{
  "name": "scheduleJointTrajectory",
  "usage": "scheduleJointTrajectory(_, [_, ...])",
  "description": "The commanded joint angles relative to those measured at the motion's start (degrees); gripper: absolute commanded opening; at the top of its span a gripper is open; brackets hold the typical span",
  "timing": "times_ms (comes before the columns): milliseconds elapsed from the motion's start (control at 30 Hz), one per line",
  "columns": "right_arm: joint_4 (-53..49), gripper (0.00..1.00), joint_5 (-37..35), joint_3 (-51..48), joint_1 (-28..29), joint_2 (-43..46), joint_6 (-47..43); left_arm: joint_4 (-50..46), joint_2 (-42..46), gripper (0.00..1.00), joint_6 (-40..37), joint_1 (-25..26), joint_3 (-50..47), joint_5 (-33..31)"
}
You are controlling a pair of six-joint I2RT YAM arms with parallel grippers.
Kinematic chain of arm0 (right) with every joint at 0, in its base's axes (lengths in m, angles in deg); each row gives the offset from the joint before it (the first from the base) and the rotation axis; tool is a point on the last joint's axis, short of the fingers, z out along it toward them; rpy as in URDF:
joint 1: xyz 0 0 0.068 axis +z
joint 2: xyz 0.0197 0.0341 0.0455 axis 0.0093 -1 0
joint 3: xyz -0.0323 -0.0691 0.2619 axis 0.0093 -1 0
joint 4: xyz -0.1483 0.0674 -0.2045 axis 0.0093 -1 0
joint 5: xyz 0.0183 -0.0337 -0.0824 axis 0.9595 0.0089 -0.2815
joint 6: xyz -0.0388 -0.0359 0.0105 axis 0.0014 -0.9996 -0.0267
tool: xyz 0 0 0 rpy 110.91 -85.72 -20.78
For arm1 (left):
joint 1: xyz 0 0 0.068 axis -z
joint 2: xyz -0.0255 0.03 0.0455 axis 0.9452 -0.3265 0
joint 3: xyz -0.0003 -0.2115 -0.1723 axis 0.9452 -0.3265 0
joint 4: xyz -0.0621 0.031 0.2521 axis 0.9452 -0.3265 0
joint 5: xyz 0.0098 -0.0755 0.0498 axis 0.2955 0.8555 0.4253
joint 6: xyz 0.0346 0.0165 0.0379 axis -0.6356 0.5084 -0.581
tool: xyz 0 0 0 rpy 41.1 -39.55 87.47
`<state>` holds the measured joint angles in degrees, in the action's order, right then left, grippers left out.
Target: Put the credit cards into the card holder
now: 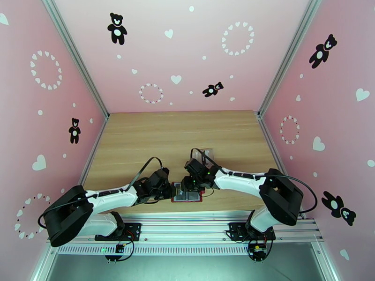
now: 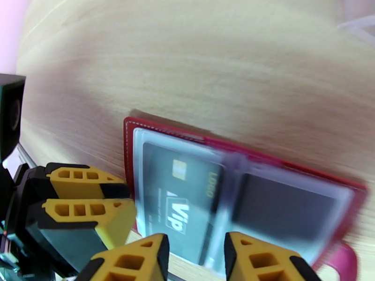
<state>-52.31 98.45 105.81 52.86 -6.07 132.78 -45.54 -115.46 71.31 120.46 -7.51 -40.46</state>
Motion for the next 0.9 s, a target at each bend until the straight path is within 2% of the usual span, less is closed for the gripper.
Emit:
scheduleJointTrajectory(0, [-4.5, 0.34, -2.0, 1.1, 0.3, 0.7, -2.0, -2.0, 1.5, 0.25, 0.5, 0.4, -0.6, -0.4])
scheduleJointTrajectory(167, [-1.5, 0.19, 1.5, 0.9, 0.4, -1.8, -1.3, -2.1, 1.0, 0.25, 0.3, 0.4, -0.1, -0.4])
scheduleJointTrajectory(300, [-0.7, 0.12, 2.6, 1.5, 0.5, -3.3, -1.4, -1.9, 0.1, 0.24, 0.0, 0.4, 0.1, -0.3])
scheduleJointTrajectory(867, [1.2, 0.09, 4.1, 1.7, 0.7, -5.5, -1.3, -0.2, -1.3, 0.24, 0.3, 0.4, -0.4, -0.2])
